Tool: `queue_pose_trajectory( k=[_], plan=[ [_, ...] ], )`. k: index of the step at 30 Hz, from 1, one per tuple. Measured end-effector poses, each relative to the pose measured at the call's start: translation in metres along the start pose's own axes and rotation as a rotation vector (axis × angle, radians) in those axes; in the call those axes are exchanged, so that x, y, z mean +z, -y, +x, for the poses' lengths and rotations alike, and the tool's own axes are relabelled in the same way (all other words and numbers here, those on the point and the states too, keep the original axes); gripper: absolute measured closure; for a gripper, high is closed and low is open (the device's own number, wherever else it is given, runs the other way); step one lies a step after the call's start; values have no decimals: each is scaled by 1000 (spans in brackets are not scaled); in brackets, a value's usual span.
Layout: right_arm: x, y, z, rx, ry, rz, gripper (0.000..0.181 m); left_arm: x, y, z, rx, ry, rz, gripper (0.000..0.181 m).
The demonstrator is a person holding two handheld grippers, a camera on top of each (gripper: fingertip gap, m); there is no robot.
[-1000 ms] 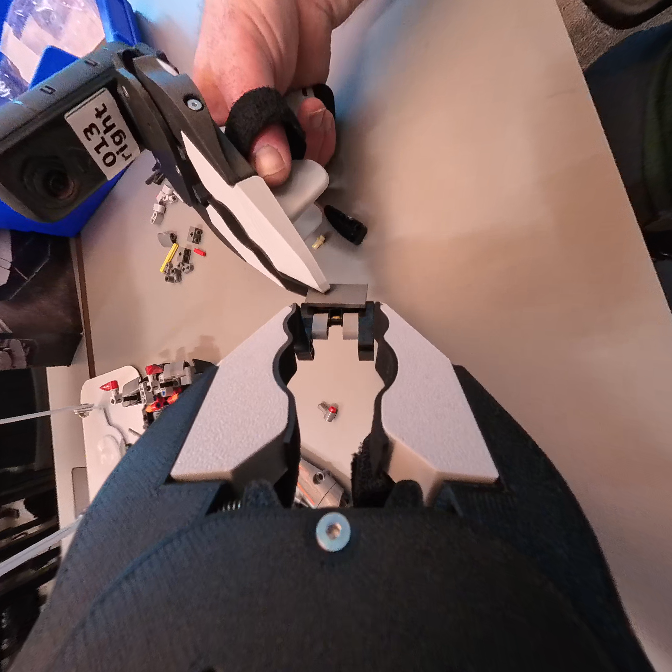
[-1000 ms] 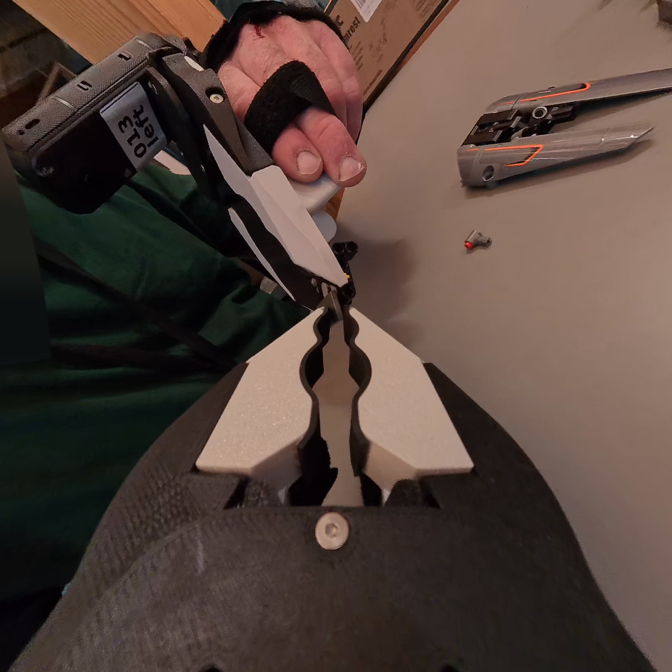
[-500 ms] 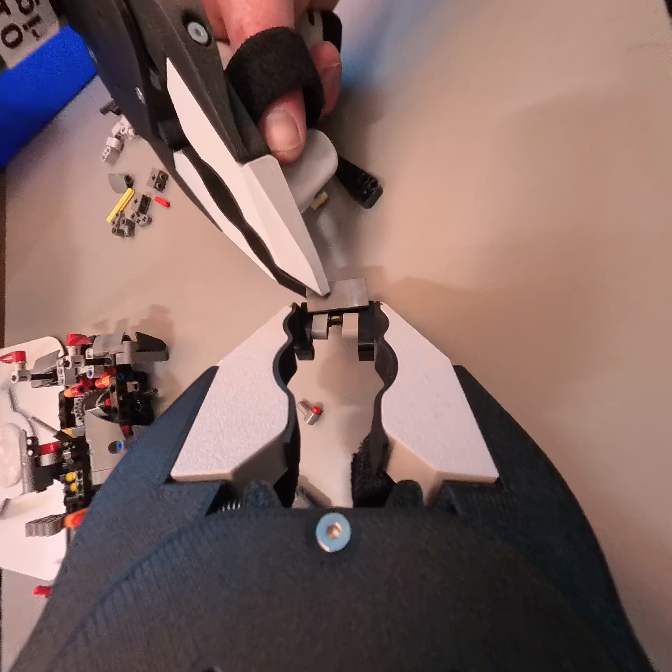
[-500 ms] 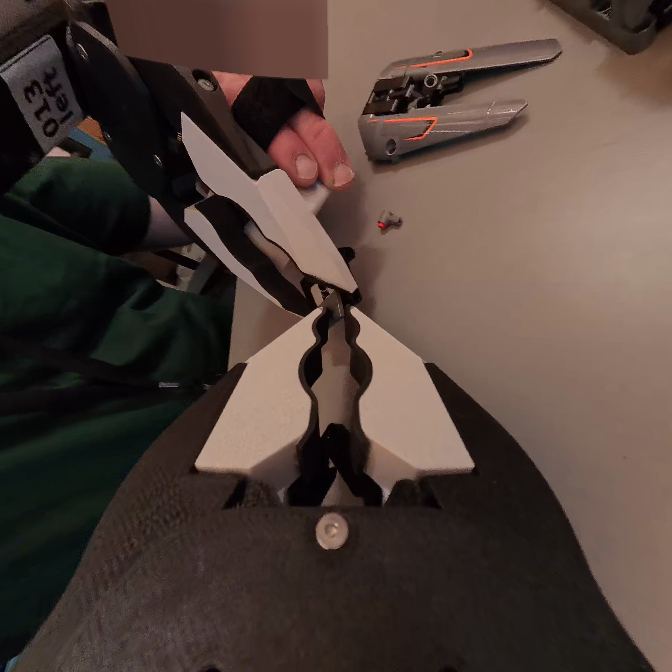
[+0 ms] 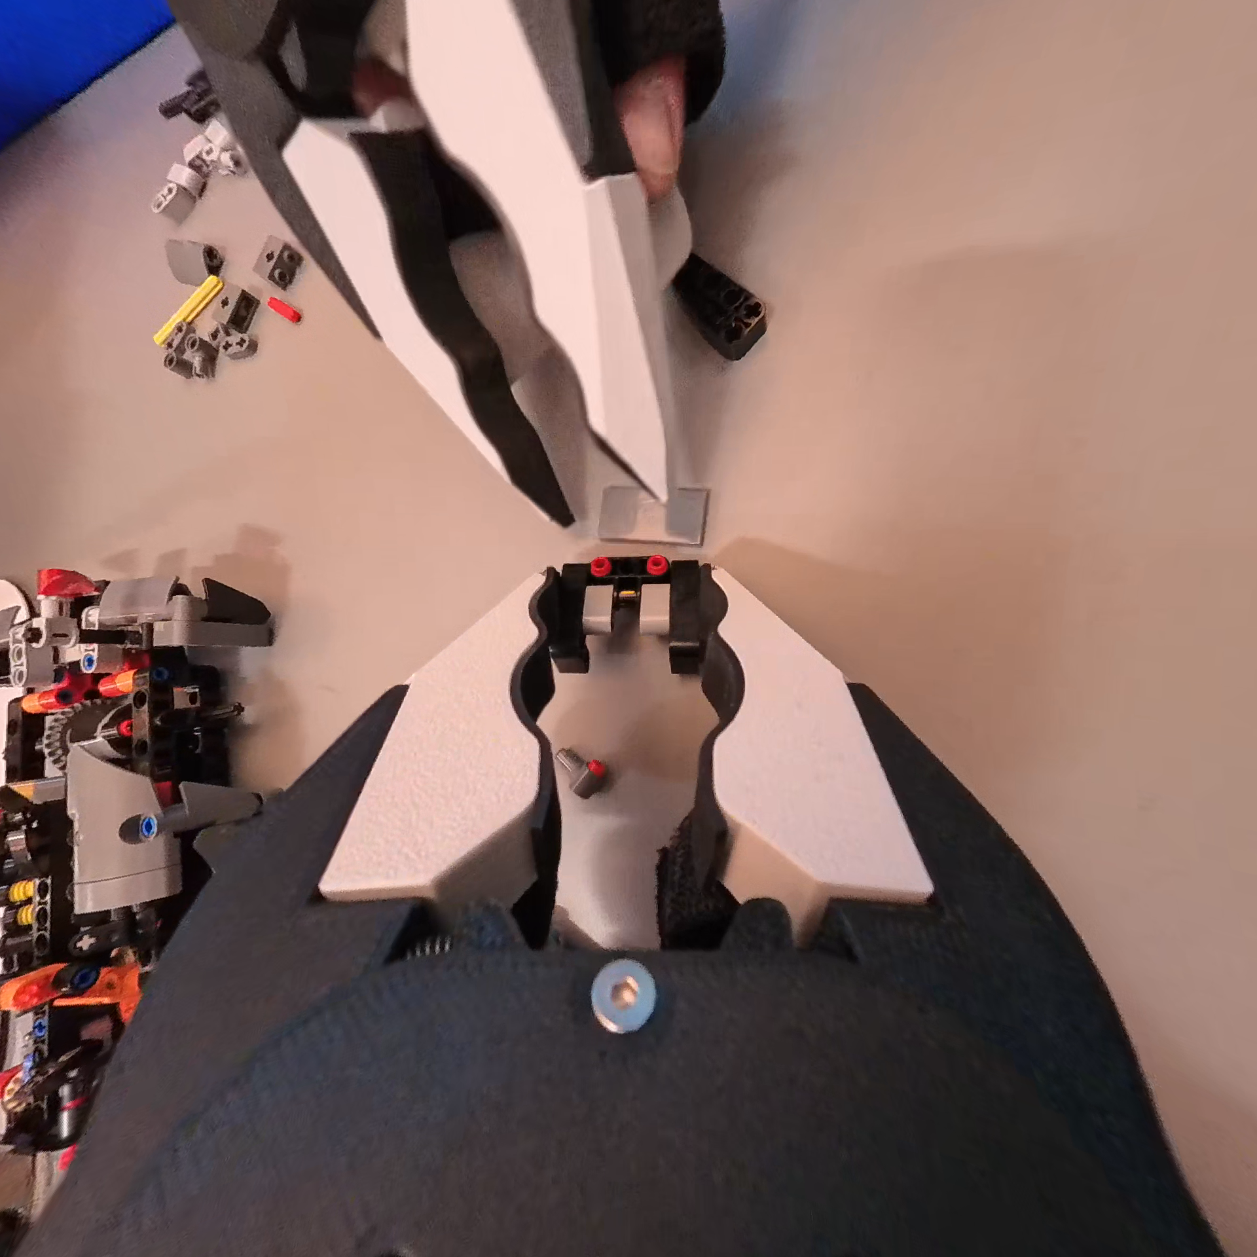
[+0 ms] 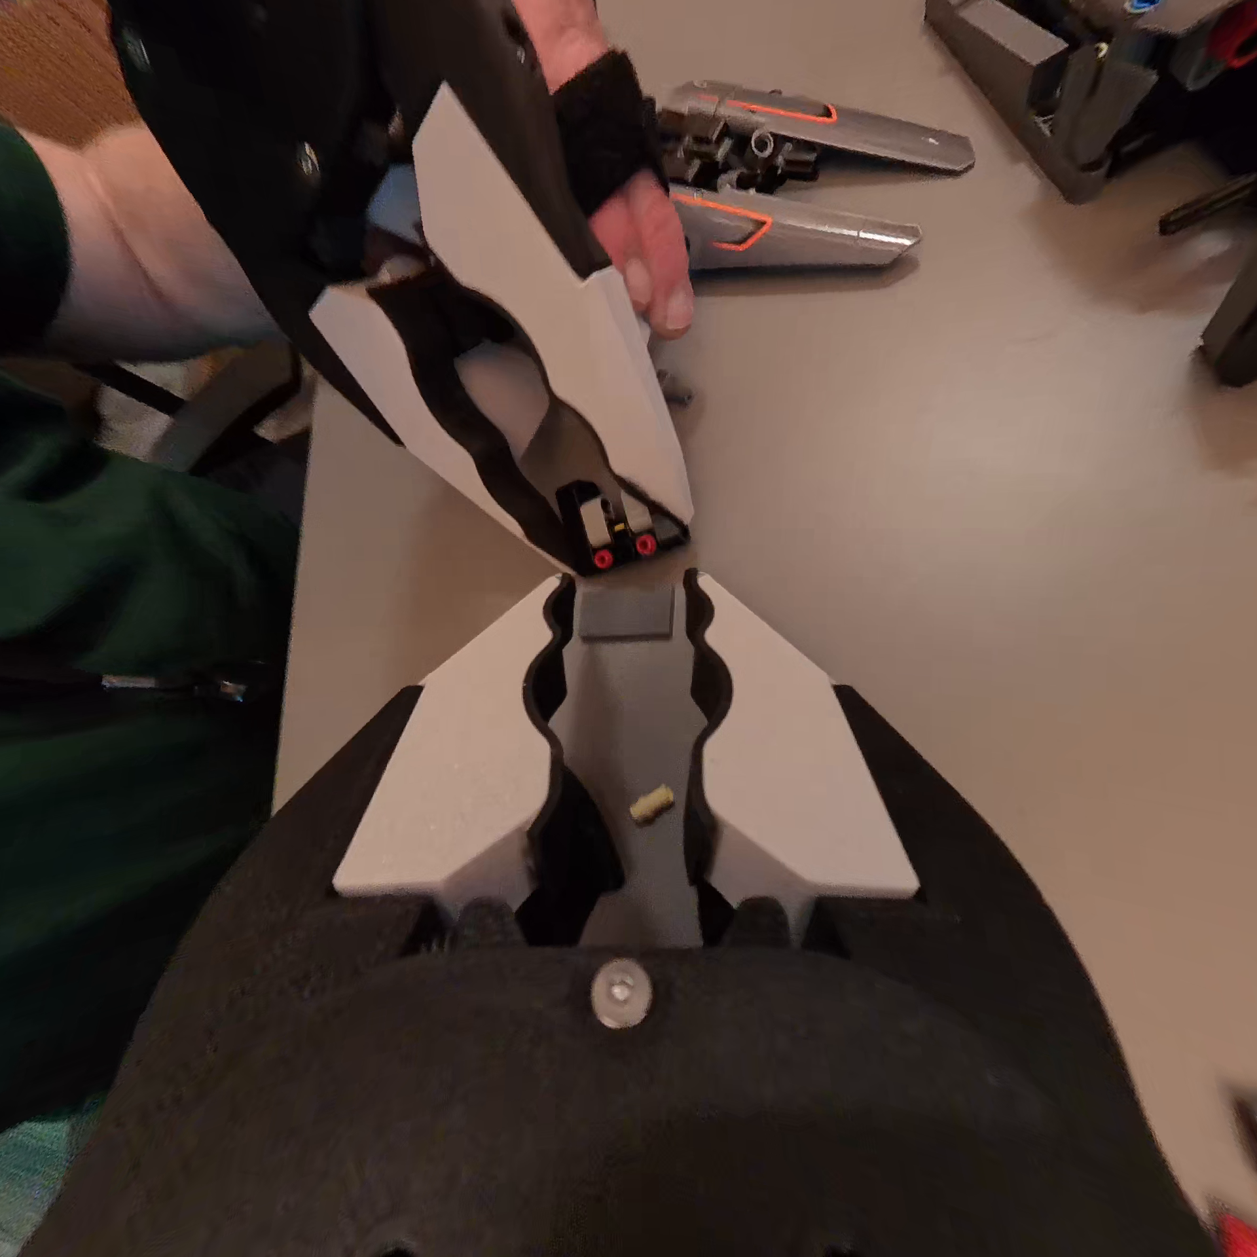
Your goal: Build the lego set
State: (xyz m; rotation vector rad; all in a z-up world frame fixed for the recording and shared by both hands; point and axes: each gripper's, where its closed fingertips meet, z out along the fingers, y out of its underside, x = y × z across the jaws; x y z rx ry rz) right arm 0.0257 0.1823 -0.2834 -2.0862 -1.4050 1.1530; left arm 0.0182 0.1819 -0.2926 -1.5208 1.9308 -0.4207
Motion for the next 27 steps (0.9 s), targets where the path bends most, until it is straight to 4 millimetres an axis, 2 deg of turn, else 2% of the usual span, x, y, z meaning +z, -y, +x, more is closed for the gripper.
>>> queue_pose_trajectory(
  k=[5, 9, 11, 18, 23, 27],
  plan=[
    [-1, -14, -2, -175, -180, -124, 142, -1, -2, -1, -13, -4, 4, 143],
    [6, -15, -1, -232, -286, -169, 141, 0, -3, -1, -47, -25, 20, 143],
    [6, -14, 2, -258, -328, -181, 149, 0, -3, -2, -58, -24, 24, 143],
    [6, -12, -1, -245, -279, -141, 152, 0, -4, -1, -82, -31, 26, 143],
    [7, 5, -8, -309, -252, -60, 151, 0, -5, -1, -93, -40, 27, 143],
    [12, 3, 0, -363, -278, -112, 152, 0, -5, -1, -87, -39, 19, 143]
  ],
)
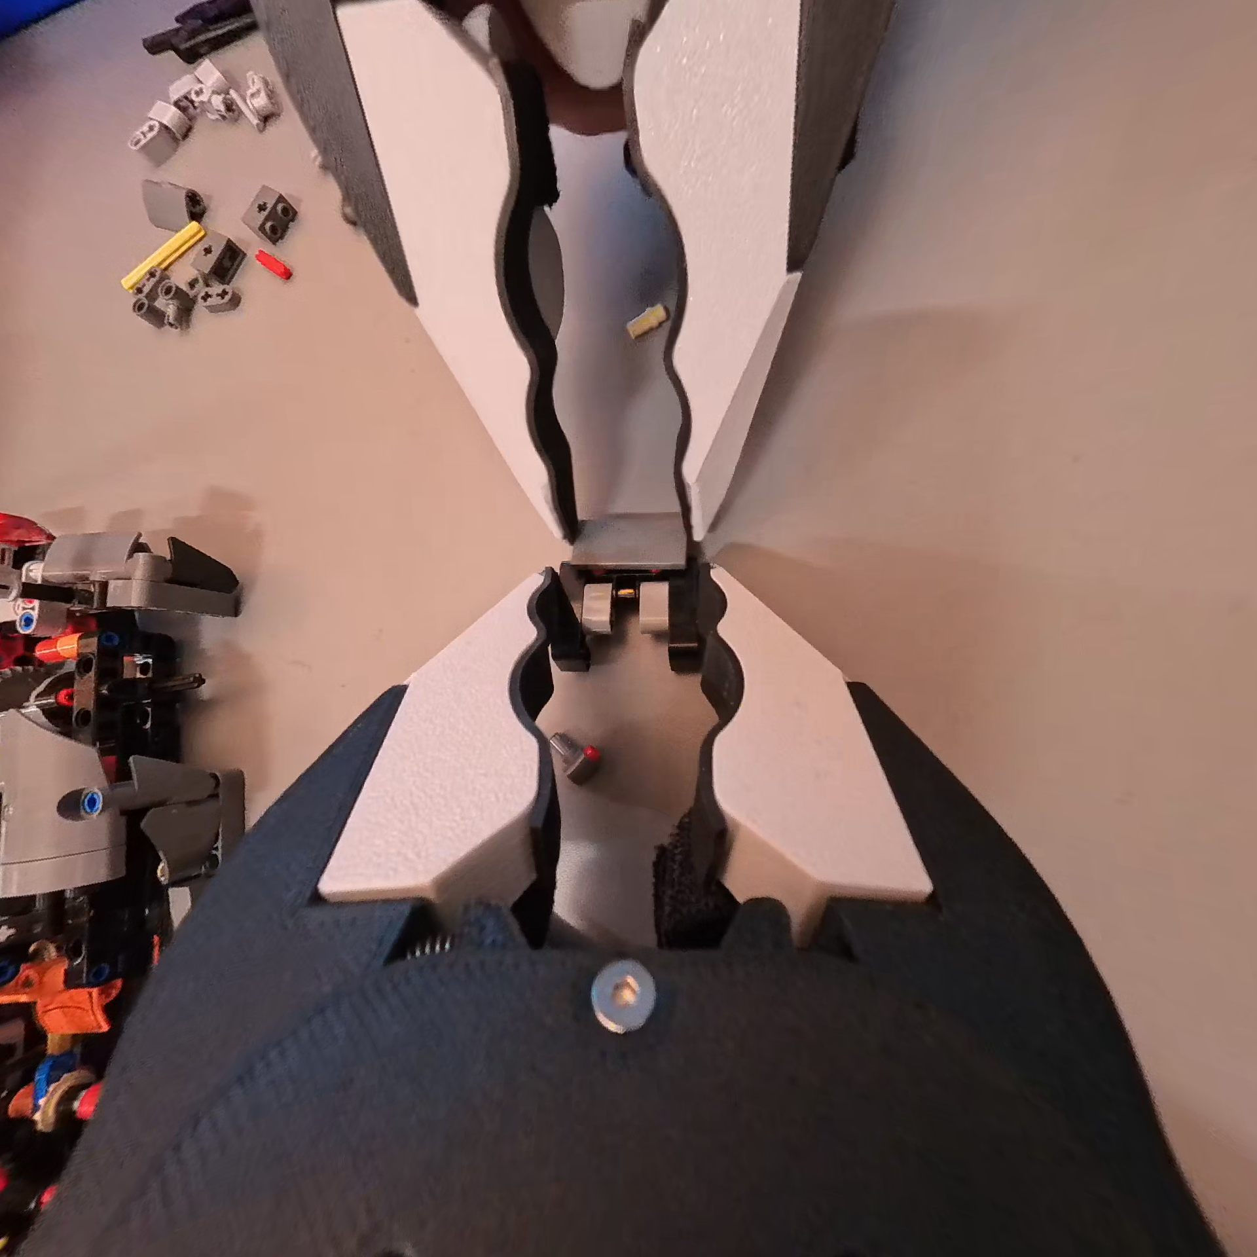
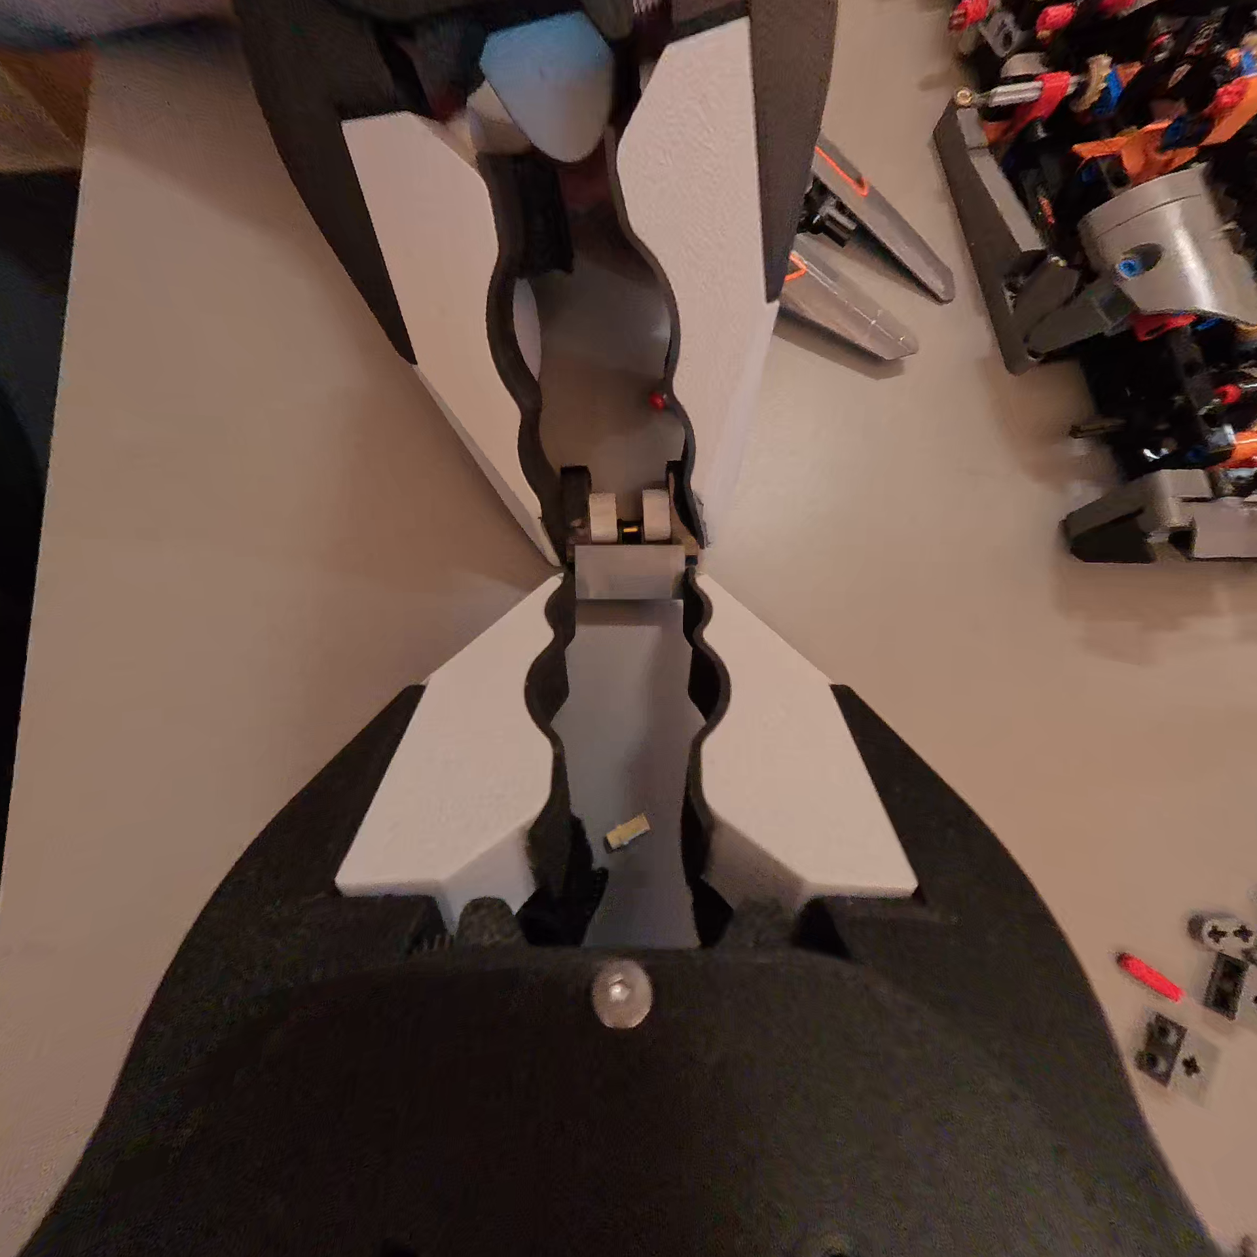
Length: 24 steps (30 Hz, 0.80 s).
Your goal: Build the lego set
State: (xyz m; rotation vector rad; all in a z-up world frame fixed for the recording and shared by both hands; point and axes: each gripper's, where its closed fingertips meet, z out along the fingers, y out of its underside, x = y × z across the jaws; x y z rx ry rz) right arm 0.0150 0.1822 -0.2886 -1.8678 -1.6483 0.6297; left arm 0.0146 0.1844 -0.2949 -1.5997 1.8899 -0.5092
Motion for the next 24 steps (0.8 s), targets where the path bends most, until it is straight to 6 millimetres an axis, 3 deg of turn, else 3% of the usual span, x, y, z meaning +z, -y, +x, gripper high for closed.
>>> queue_pose_trajectory(
  k=[19, 24],
  plan=[
    [0, 1, 0, -49, -6, -14, 150, 0, 0, 0, -4, -10, 11, 143],
    [0, 4, -1, -65, -9, 2, 159, 0, 0, 0, -4, -11, 13, 143]
  ],
)
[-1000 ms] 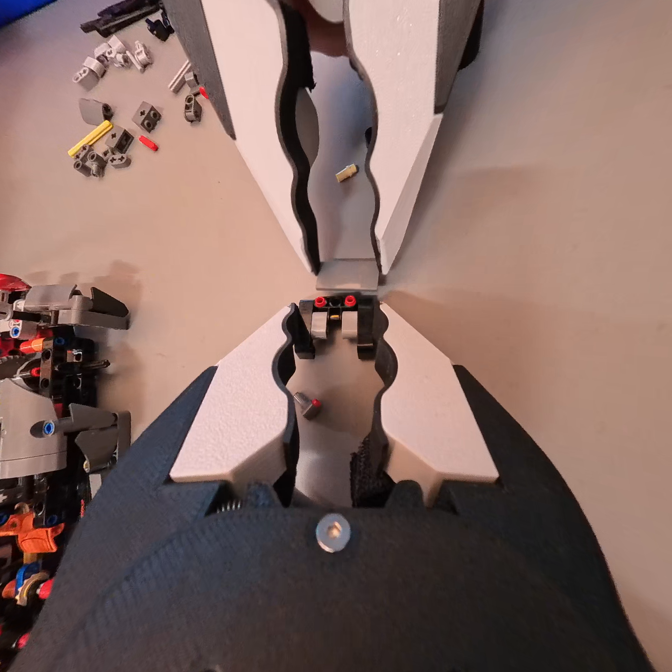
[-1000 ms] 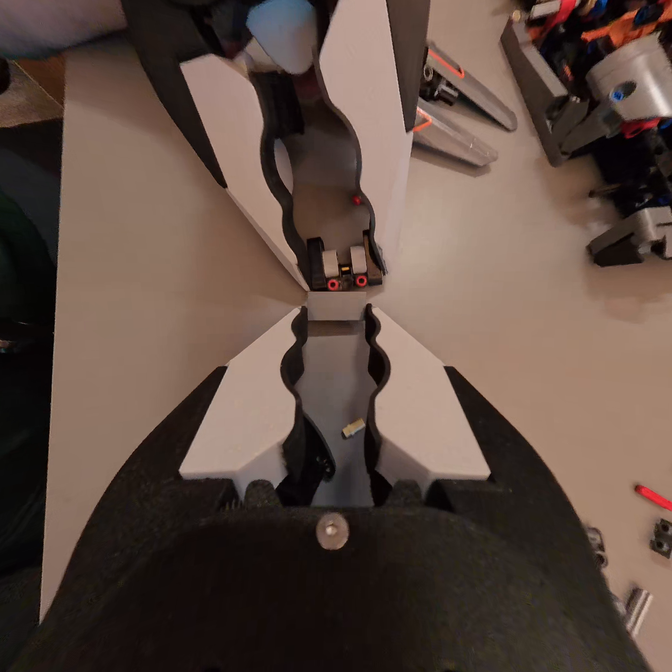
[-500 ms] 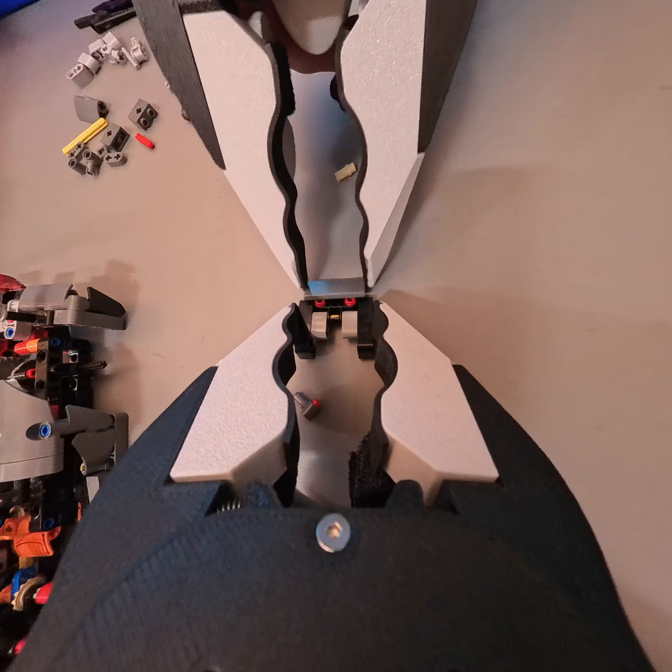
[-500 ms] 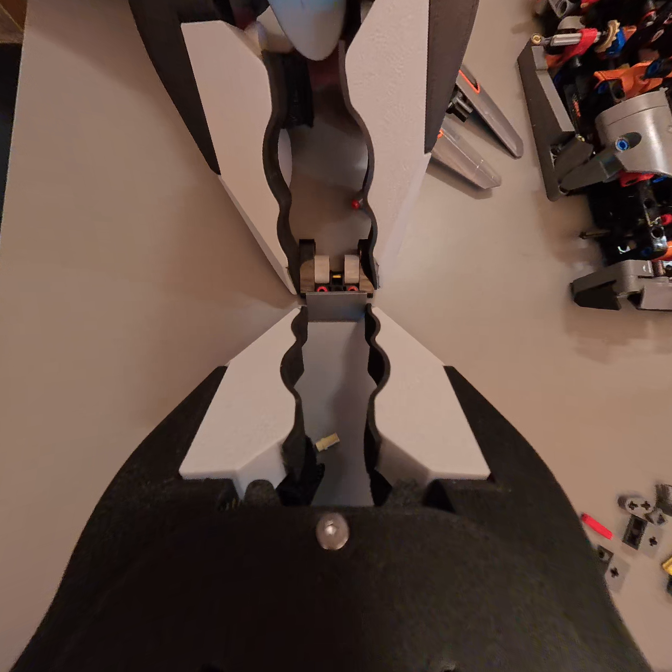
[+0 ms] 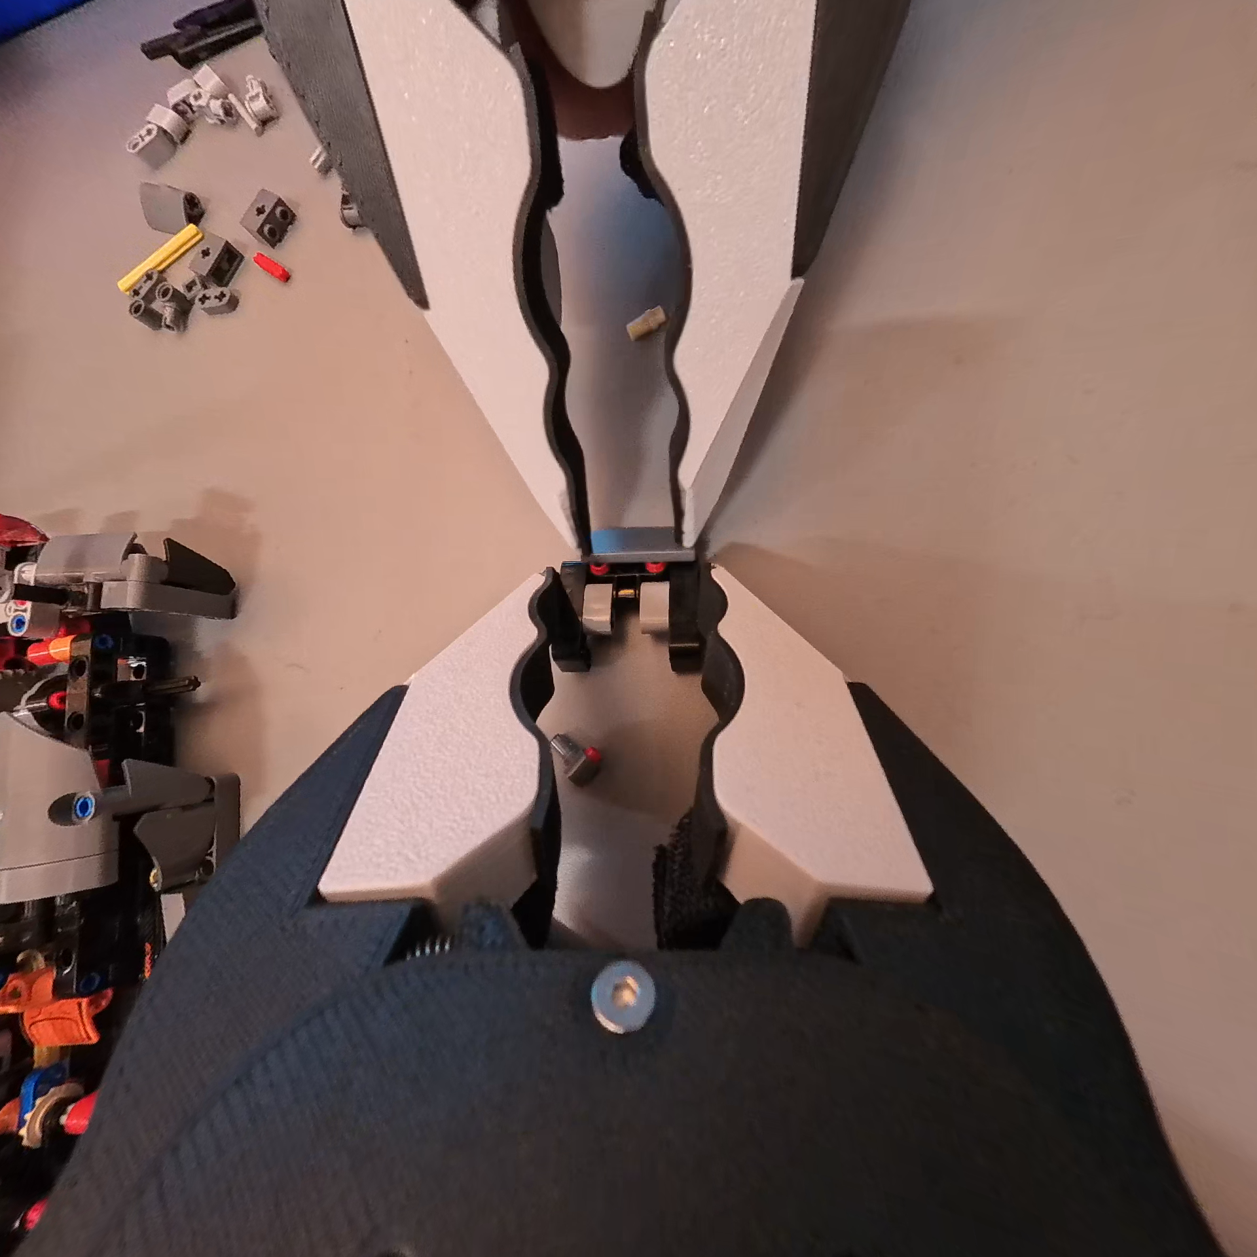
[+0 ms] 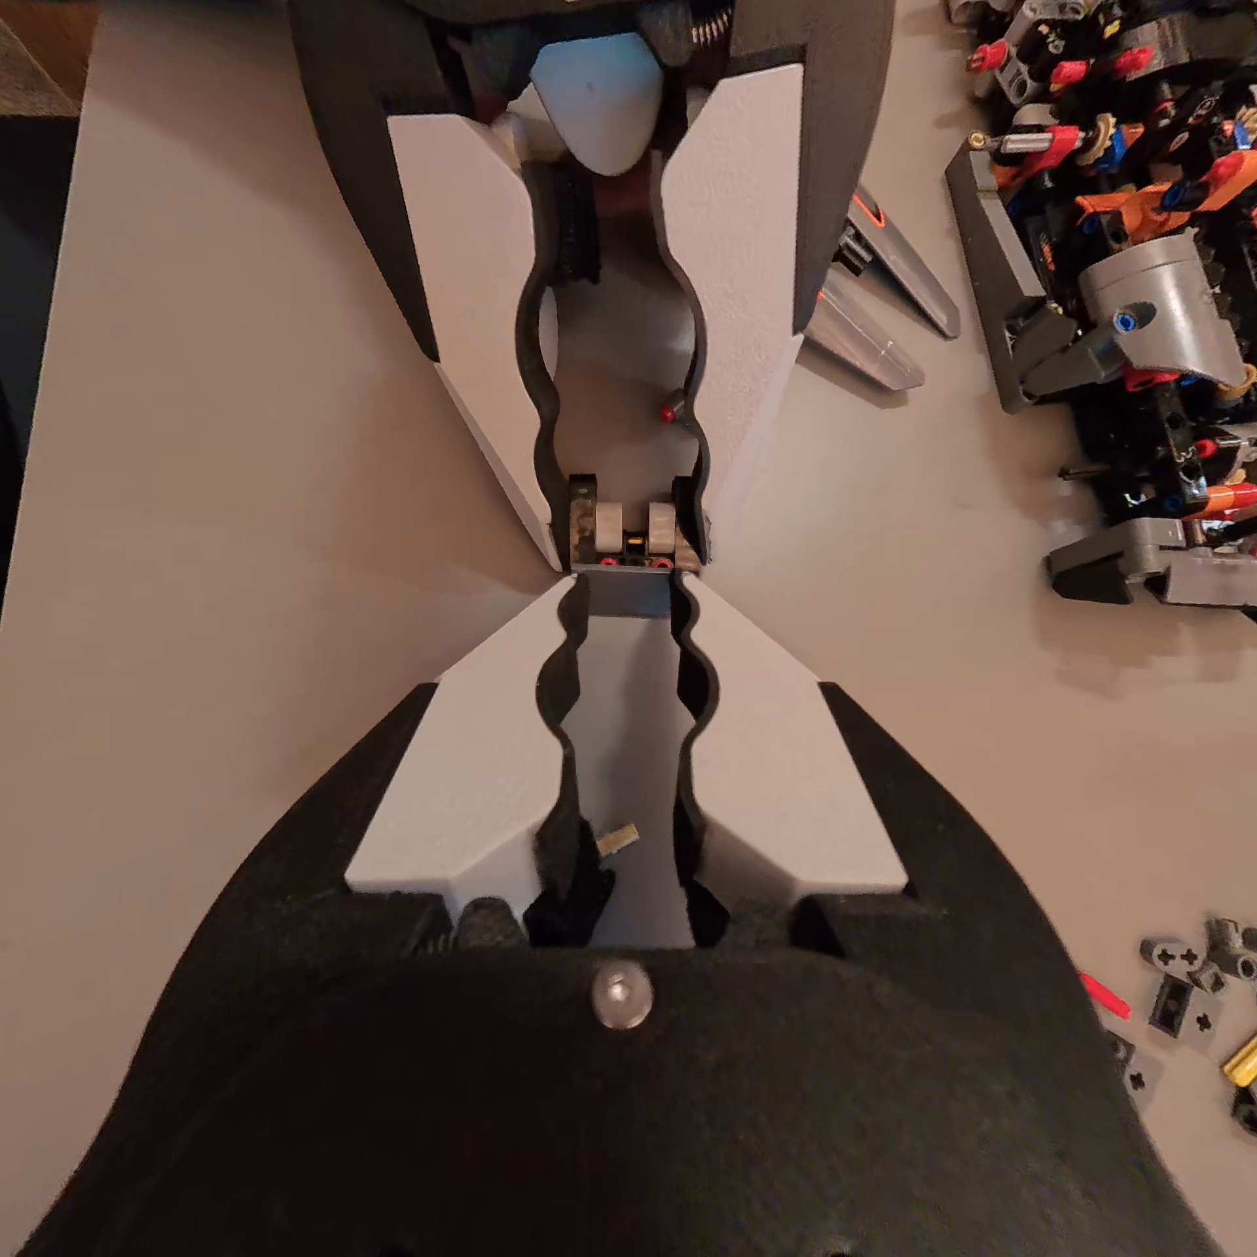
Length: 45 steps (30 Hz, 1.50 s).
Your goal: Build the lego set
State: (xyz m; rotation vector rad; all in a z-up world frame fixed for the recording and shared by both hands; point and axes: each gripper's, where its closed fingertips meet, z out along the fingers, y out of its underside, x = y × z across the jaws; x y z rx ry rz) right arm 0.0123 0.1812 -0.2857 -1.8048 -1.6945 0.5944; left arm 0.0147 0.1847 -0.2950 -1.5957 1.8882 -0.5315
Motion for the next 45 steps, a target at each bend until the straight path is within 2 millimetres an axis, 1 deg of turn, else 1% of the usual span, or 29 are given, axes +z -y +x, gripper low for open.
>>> queue_pose_trajectory(
  k=[9, 13, 20, 28, 30, 31, 34, 36, 39, 41, 45],
  plan=[
    [1, 0, 3, 18, -9, 54, 165, 0, 0, 0, -1, -3, 0, 143],
    [1, 1, 6, 24, -22, 77, 172, 0, 0, 0, -3, -6, 0, 143],
    [1, -2, 10, 32, -42, 92, 173, 0, 0, 0, -4, -11, 2, 143],
    [0, 2, 12, 47, -55, 122, 175, 0, 0, -1, -3, -9, 6, 142],
    [-1, 2, 10, 48, -42, 122, 173, 0, 0, -1, -2, -7, 7, 142],
    [-2, 1, 7, 49, -24, 120, 168, 0, 0, -1, -2, -7, 7, 142],
    [0, -2, -3, 39, 25, 104, 146, 0, 0, -1, -2, -8, 7, 142],
    [1, -2, -4, 42, 35, 106, 142, 0, 0, -1, -3, -9, 8, 143],
    [4, -3, -2, 38, 18, 90, 147, 0, 0, -1, -2, -9, 8, 143],
    [5, -5, 2, 38, 4, 81, 155, 0, 0, -1, -2, -9, 8, 143],
    [3, -6, 1, 80, 40, 96, 161, 0, 0, -1, -1, -9, 8, 143]
  ],
)
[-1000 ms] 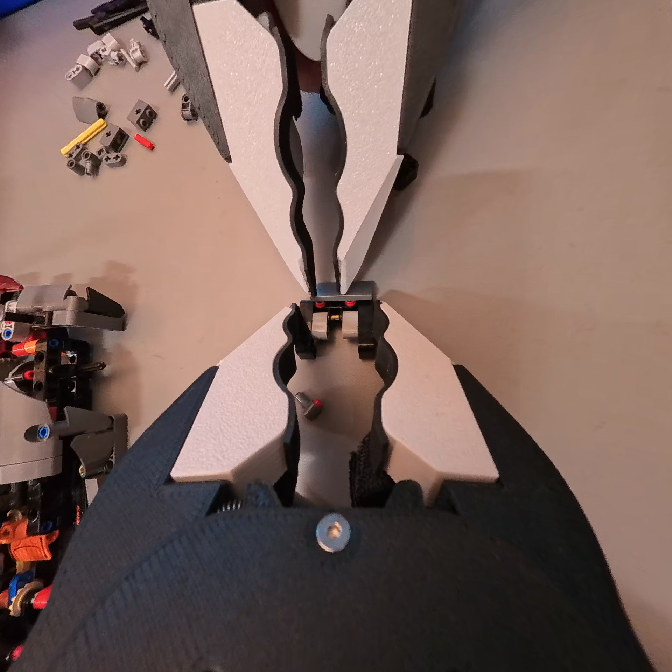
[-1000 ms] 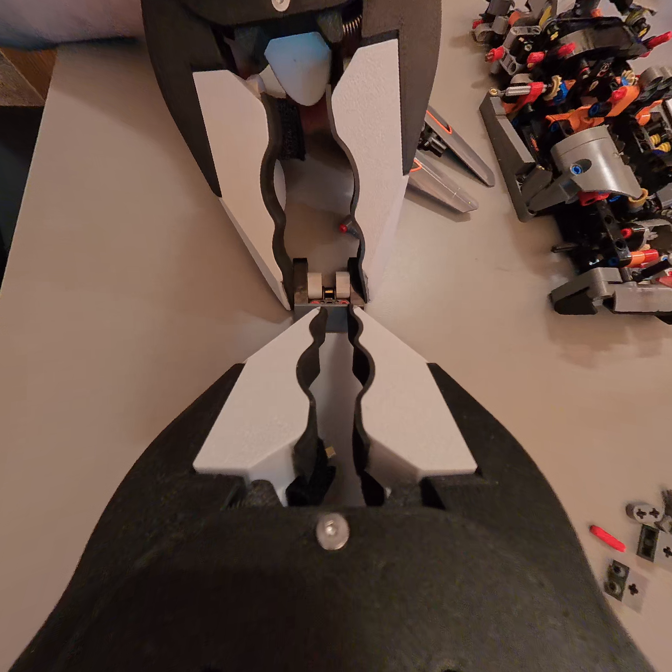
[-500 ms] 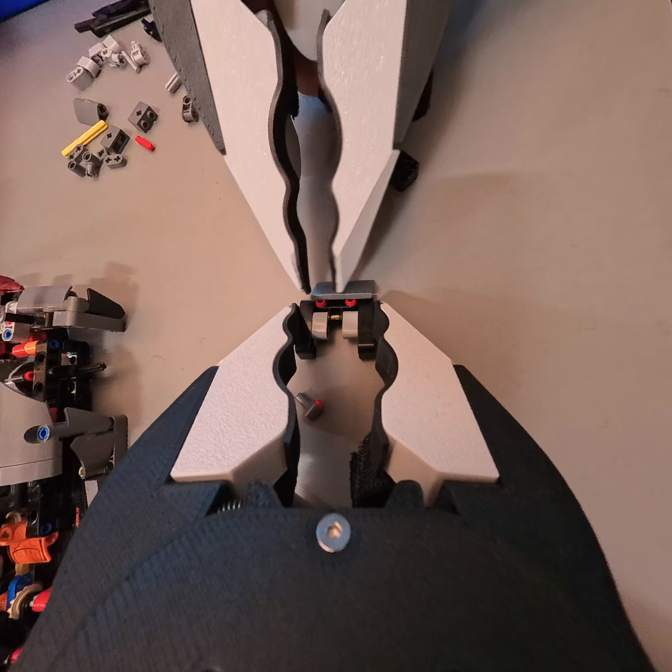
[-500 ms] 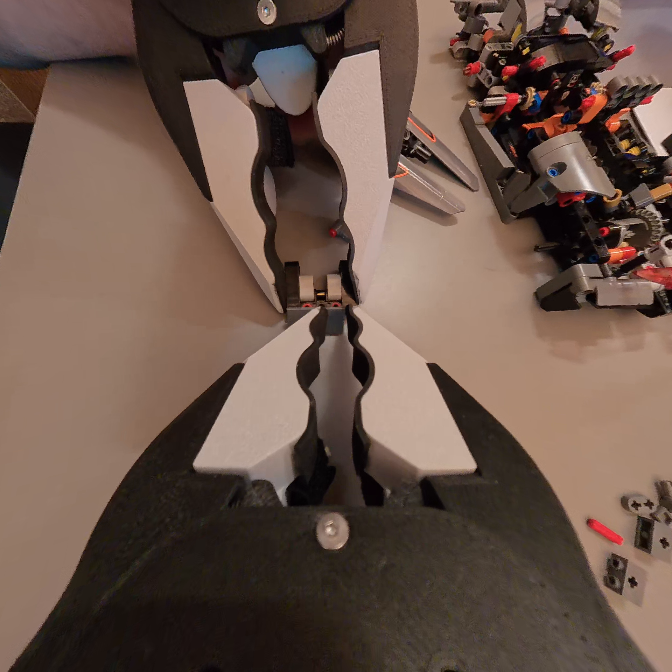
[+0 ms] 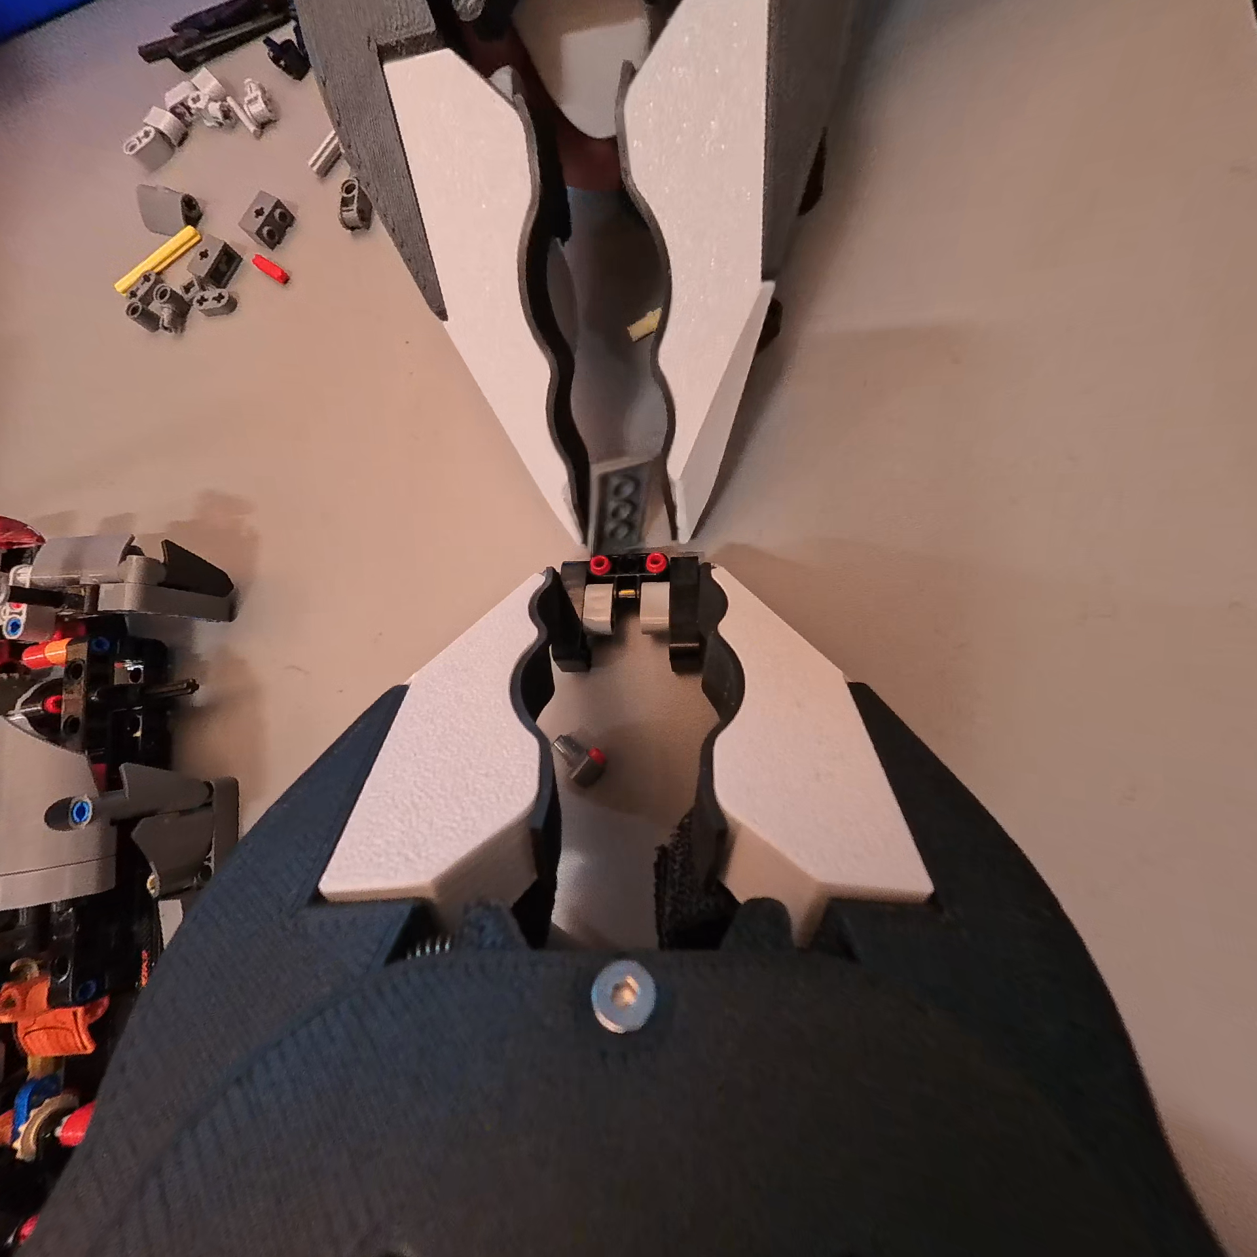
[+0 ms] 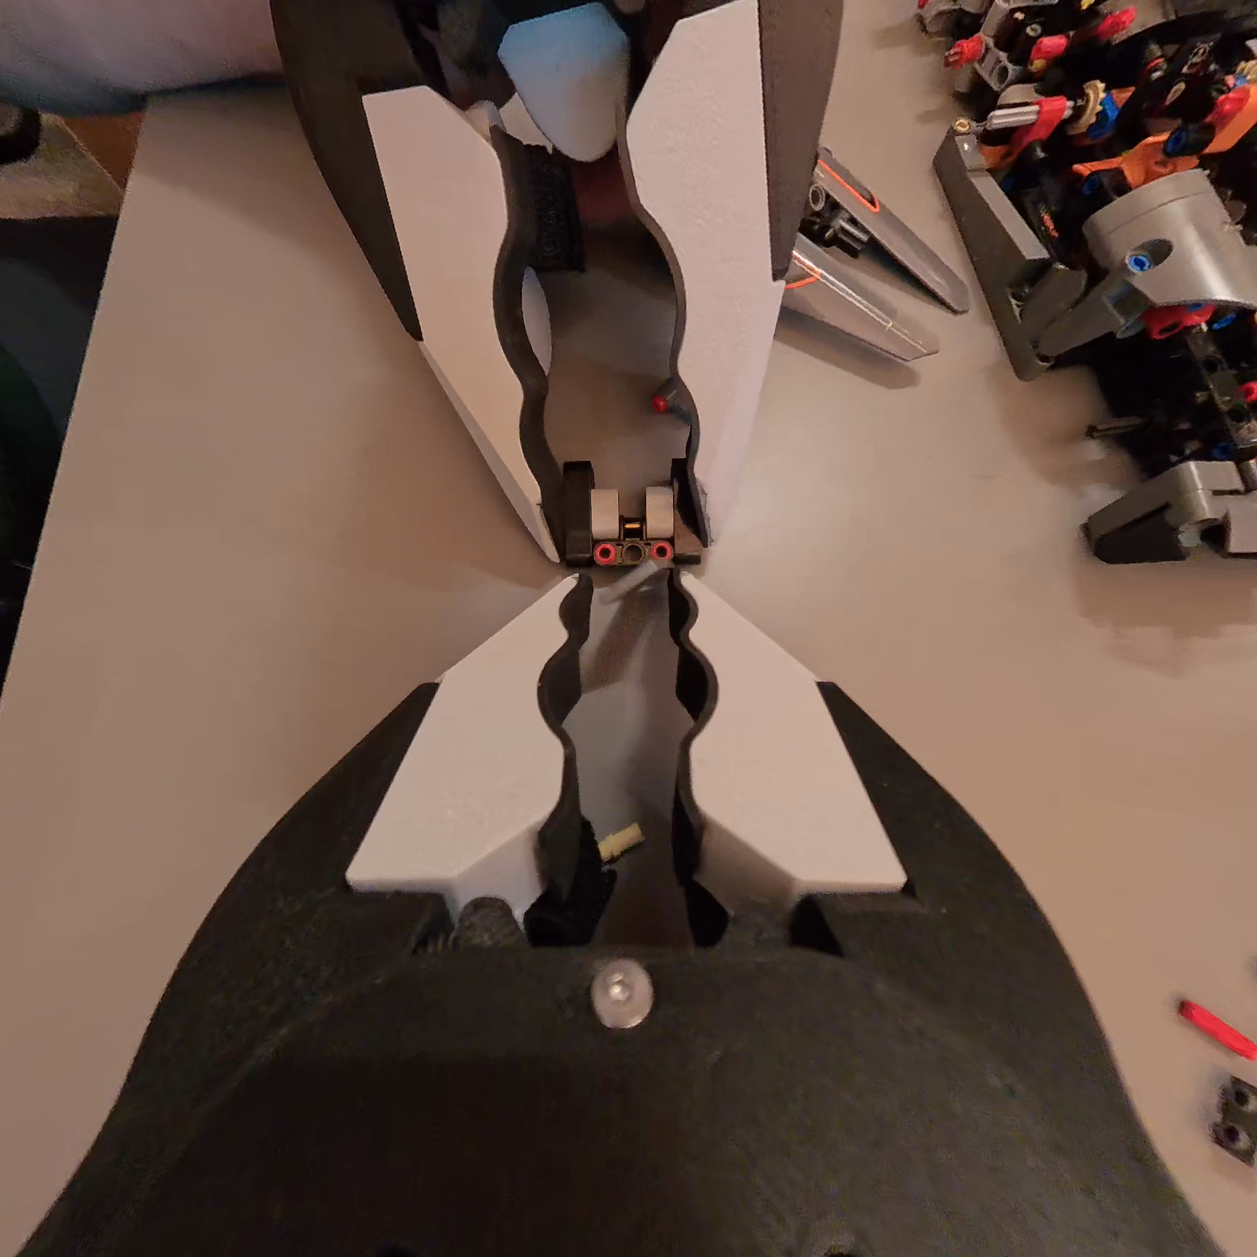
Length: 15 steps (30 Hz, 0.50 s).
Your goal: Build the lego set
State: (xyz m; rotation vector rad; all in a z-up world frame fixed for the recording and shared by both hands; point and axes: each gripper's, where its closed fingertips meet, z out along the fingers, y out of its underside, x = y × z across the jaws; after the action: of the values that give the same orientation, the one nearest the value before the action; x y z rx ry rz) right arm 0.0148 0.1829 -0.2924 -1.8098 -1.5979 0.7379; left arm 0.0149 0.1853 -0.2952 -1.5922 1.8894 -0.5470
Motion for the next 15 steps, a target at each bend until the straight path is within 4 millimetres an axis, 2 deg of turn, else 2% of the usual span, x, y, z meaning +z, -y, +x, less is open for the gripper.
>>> queue_pose_trajectory(
  k=[4, 8, 15],
  plan=[
    [-1, 0, 1, 30, 8, 6, 162, 0, 0, 0, 1, 0, 0, 143],
    [-3, 1, 0, 41, 16, 6, 156, 0, 0, 0, 2, 1, 0, 143],
    [-18, -15, -2, 31, 16, -87, 154, 0, 0, 0, 3, 1, -1, 143]
  ],
)
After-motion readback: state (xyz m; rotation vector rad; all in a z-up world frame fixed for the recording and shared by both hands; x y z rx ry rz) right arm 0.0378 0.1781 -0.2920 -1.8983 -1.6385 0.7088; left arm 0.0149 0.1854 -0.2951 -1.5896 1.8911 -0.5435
